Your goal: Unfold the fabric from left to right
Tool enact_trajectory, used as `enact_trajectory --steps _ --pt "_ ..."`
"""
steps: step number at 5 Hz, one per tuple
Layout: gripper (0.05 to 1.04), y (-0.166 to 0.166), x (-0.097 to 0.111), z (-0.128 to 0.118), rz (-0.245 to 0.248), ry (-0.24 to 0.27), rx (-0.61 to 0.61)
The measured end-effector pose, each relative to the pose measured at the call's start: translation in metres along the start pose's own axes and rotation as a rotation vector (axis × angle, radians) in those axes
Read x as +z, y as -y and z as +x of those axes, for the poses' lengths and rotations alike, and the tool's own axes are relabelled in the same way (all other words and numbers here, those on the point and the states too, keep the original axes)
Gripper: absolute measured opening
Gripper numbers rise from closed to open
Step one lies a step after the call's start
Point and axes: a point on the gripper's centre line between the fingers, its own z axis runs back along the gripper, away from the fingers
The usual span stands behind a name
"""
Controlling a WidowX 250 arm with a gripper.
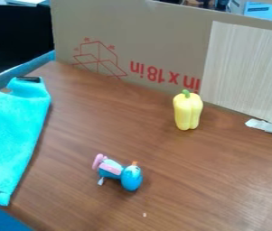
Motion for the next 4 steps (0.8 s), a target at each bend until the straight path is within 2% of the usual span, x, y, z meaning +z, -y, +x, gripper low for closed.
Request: enact_trajectory --steps 2,4 --pt "1.001 0.002 -0.006 -0.002 -0.005 -0.015 0.016" --pt "1.001 0.008 -0.015 0.002 0.015 -0.038 0.006"
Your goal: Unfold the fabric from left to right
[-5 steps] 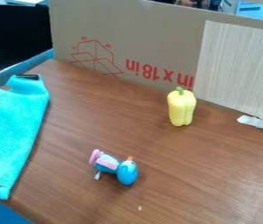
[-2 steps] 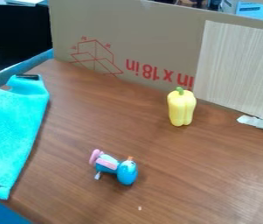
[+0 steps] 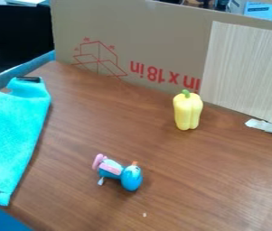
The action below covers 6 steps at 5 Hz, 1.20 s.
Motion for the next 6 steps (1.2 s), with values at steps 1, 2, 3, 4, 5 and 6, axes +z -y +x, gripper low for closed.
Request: enact_trajectory --steps 1,2,3,4,5,6 --pt "1.001 0.0 0.0 0.0 -0.001 -0.001 0.014" --pt "1.001 0.001 0.003 0.001 -0.005 -0.001 0.024" --pt "1.001 0.0 -0.007 0.002 -0.007 -0.015 0.031" --pt "1.001 0.004 -0.013 0.004 -0.005 -0.027 0.023" --pt "1.001 0.008 -0.024 0.0 -0.013 -0.046 0.03" --pt "1.001 0.016 -0.027 -0.002 -0.023 -0.056 0.021"
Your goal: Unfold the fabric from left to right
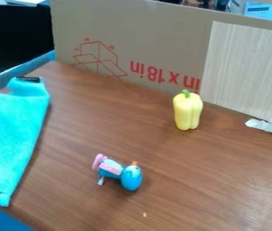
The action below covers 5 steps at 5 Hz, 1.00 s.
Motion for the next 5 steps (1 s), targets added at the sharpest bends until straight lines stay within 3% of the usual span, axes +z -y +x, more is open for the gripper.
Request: enact_trajectory --steps 2,3,4,5 --pt "1.0 0.016 0.012 0.0 -0.025 0.044 0.0" --pt "1.0 0.025 0.016 0.0 -0.072 0.041 0.006" --pt "0.975 0.025 0.016 0.003 -0.058 0.048 0.02" --pt "0.783 0.024 0.004 0.008 0.01 0.045 0.019"
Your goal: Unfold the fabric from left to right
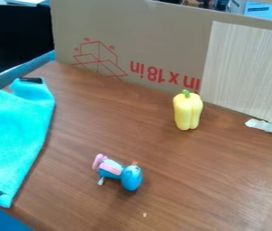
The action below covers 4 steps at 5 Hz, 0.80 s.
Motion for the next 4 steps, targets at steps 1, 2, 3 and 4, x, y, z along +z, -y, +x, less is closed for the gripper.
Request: enact_trajectory --steps 1,2,3,4 --pt "0.811 -0.005 -0.007 -0.002 0.035 -0.002 0.001" --pt "0.732 -0.009 -0.013 -0.004 0.066 -0.003 0.0" --pt "0.474 -0.018 -0.014 -0.005 0.111 0.008 0.013" --pt "0.227 -0.017 -0.012 -0.007 0.091 0.002 0.001"
